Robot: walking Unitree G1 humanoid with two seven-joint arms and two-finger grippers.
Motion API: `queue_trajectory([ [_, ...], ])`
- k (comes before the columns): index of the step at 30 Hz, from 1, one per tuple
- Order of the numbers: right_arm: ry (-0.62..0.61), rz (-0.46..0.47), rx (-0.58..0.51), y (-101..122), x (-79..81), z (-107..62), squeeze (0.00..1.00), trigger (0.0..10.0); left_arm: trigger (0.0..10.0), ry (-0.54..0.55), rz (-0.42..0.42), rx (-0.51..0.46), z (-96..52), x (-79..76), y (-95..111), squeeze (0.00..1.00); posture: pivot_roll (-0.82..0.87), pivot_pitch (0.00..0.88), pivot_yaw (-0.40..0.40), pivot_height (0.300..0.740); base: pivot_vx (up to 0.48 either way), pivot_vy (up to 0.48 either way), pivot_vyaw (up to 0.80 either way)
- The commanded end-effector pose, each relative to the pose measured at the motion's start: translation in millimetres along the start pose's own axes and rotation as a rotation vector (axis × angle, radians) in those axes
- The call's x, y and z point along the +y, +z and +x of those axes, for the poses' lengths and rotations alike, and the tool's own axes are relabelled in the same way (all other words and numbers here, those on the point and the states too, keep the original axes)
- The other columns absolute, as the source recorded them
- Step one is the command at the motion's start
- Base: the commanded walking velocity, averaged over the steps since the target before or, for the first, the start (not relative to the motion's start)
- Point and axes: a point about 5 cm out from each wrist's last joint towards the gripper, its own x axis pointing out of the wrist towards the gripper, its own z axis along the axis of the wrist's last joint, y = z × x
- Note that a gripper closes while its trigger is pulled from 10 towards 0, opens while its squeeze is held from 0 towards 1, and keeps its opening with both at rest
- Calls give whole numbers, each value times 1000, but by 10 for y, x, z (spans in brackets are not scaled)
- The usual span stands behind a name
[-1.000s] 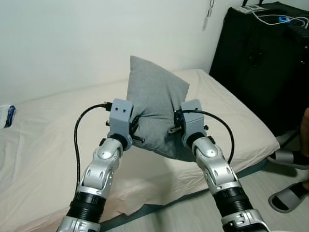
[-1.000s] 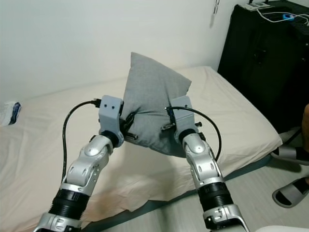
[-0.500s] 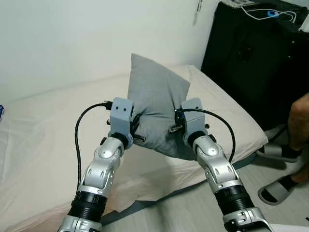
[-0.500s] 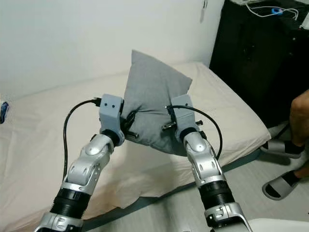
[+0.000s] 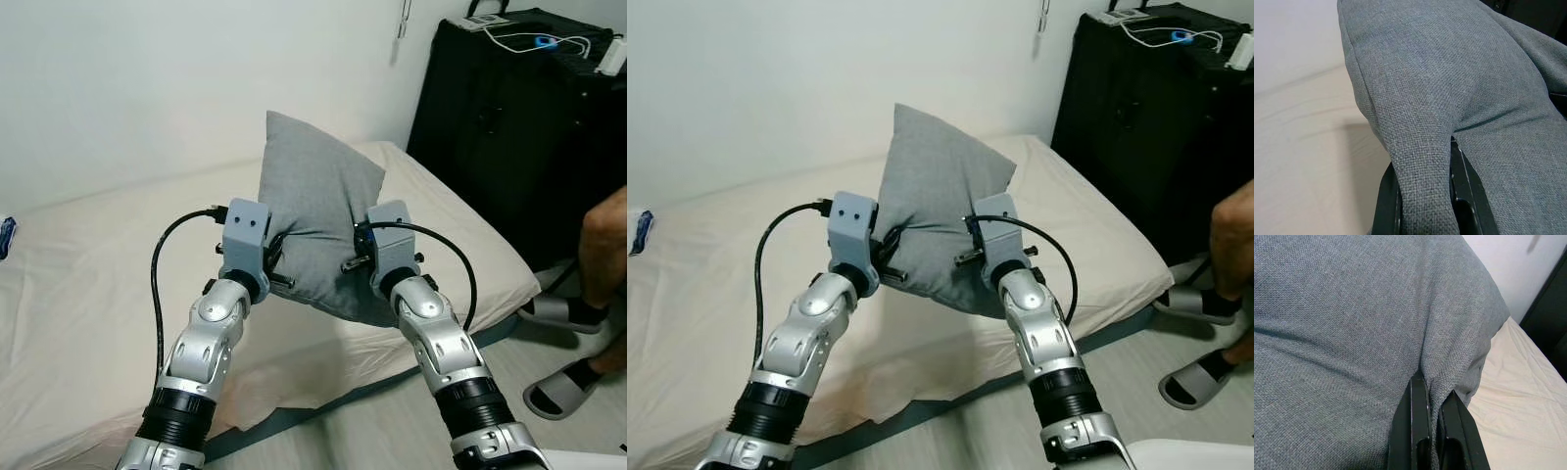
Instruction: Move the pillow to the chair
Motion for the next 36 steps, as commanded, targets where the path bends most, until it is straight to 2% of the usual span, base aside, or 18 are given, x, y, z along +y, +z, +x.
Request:
queue_trajectory([
  [1,-69,-8,28,-68,-136,-37,0,10000,10000,126,-1,-40,-33,272,80,0,15,60,2,740,0,480,0],
  [9,-69,-9,28,-69,-135,-40,0,10000,10000,125,4,-43,-35,274,81,0,14,59,2,740,0,434,0],
  [19,-67,-12,24,-62,-137,-37,0,10000,10000,123,8,-63,-35,263,101,0,13,53,1,740,0,0,0],
  [23,-66,-12,23,-61,-134,-39,0,10000,10000,116,33,-73,-36,260,120,0,13,51,1,740,0,0,0],
  [31,-64,-14,21,-51,-133,-34,0,10000,10000,127,33,-79,-32,267,133,0,13,51,-2,740,0,-473,0],
  [36,-64,-14,22,-55,-130,-35,0,10000,10000,133,-1,-70,-41,284,114,0,13,52,-1,740,0,0,0],
])
